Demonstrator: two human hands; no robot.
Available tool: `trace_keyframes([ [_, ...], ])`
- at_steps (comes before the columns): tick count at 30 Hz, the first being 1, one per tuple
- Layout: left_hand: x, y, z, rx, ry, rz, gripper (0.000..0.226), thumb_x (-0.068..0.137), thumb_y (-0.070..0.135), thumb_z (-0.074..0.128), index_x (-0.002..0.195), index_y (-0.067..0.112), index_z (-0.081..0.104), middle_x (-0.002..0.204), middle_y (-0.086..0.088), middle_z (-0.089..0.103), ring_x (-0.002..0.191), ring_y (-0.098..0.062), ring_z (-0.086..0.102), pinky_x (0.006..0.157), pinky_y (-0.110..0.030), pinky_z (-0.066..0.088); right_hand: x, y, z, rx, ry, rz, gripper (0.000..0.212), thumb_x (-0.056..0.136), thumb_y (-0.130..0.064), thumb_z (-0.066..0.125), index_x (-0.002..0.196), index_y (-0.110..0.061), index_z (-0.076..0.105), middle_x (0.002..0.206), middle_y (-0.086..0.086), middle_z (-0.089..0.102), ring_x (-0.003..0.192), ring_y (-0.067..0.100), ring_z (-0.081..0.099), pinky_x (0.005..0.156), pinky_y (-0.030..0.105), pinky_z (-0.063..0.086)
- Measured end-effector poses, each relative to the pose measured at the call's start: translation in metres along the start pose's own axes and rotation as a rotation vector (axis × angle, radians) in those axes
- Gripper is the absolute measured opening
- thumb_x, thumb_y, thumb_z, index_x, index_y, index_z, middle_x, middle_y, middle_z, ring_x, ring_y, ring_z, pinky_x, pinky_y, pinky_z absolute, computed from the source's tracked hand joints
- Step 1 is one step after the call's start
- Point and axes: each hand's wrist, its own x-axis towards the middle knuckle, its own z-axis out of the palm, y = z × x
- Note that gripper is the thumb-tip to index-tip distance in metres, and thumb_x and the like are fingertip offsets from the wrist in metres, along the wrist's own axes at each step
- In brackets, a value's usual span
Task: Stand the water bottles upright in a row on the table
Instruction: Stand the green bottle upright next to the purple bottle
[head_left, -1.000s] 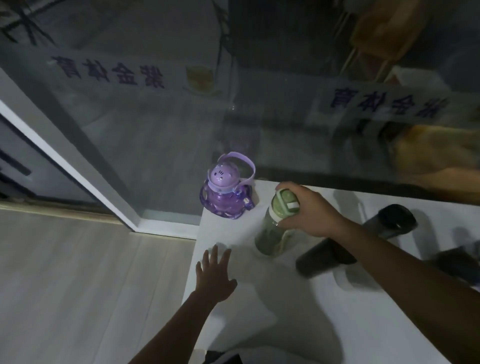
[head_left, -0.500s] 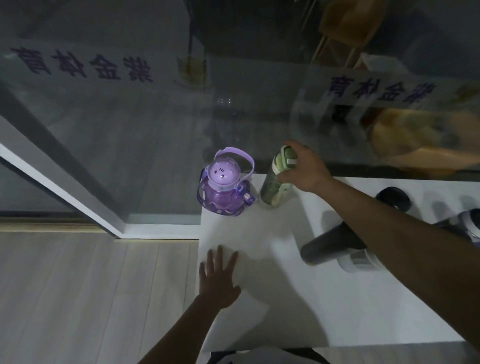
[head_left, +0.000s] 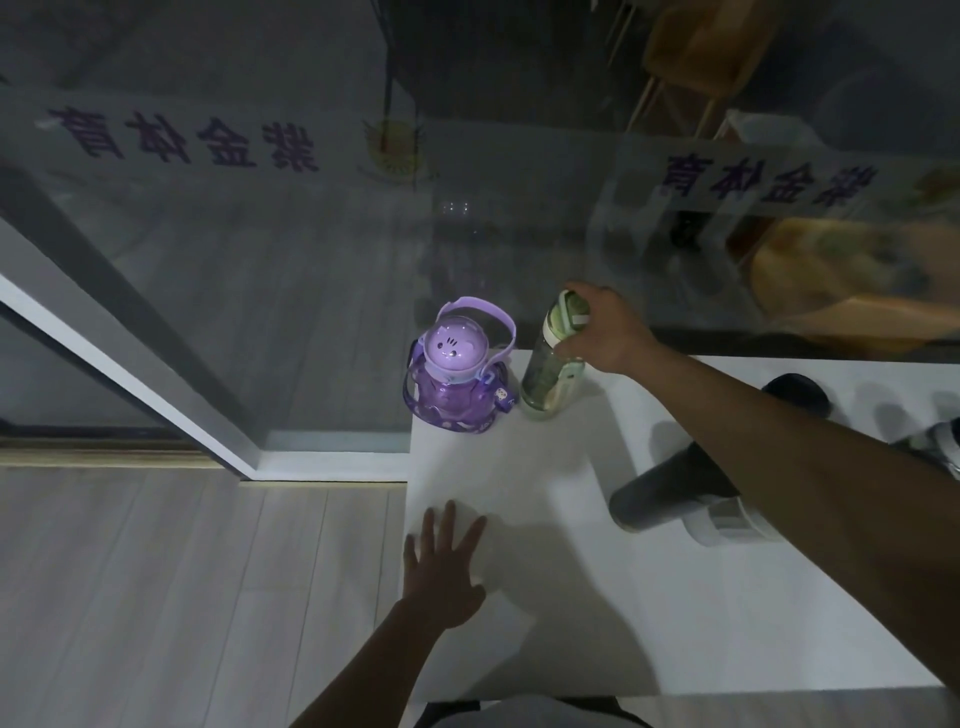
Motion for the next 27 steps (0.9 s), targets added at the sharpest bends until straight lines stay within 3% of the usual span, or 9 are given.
trace_keyframes([
  [5, 0.0, 0.002, 0.001, 0.006, 0.018, 0.002, 0.088, 0.088, 0.056, 0.05, 0.151, 0.042, -0.009, 0.153, -0.002, -0.036, 0.146, -0.036, -0.023, 0.12, -0.057, -0.001, -0.002, 0.002, 0.0, -0.027, -0.006, -0.01, 0.089, 0.066, -0.018, 0.085, 0.142, -0.024, 0.04, 0.136, 0.009, 0.05, 0.117, 0.029, 0.054, 0.088, 0.031, 0.045],
  [15, 0.001, 0.005, 0.0, -0.001, 0.026, -0.005, 0.088, 0.088, 0.054, 0.052, 0.152, 0.039, -0.006, 0.16, -0.008, -0.025, 0.147, -0.038, -0.021, 0.118, -0.06, 0.0, -0.01, 0.003, -0.002, 0.0, -0.038, 0.002, 0.087, 0.07, -0.017, 0.082, 0.143, -0.027, 0.034, 0.138, 0.011, 0.043, 0.119, 0.032, 0.051, 0.088, 0.032, 0.044],
  [20, 0.006, 0.01, -0.01, -0.056, -0.035, -0.054, 0.083, 0.088, 0.05, 0.053, 0.153, 0.038, 0.003, 0.162, -0.006, -0.02, 0.148, -0.036, -0.016, 0.119, -0.055, 0.004, -0.024, 0.004, -0.023, 0.074, -0.039, 0.016, 0.098, 0.07, -0.034, 0.082, 0.149, -0.031, 0.025, 0.149, 0.008, 0.037, 0.129, 0.03, 0.046, 0.103, 0.042, 0.043],
  [23, 0.013, 0.02, -0.018, -0.113, -0.02, -0.081, 0.082, 0.087, 0.049, 0.055, 0.153, 0.037, 0.009, 0.163, -0.006, -0.011, 0.15, -0.033, -0.008, 0.119, -0.054, 0.006, -0.049, 0.014, -0.049, 0.088, -0.002, 0.004, 0.084, 0.072, -0.048, 0.077, 0.144, -0.029, 0.038, 0.148, 0.002, 0.043, 0.132, 0.024, 0.045, 0.104, 0.038, 0.04],
  [27, 0.021, 0.04, -0.023, -0.162, 0.034, -0.091, 0.081, 0.087, 0.047, 0.056, 0.153, 0.038, 0.01, 0.164, -0.004, -0.008, 0.15, -0.032, -0.005, 0.119, -0.053, 0.006, -0.106, 0.042, -0.076, 0.04, 0.015, 0.029, 0.06, 0.081, -0.046, 0.071, 0.135, -0.029, 0.049, 0.142, -0.004, 0.047, 0.127, 0.016, 0.047, 0.094, 0.025, 0.035],
])
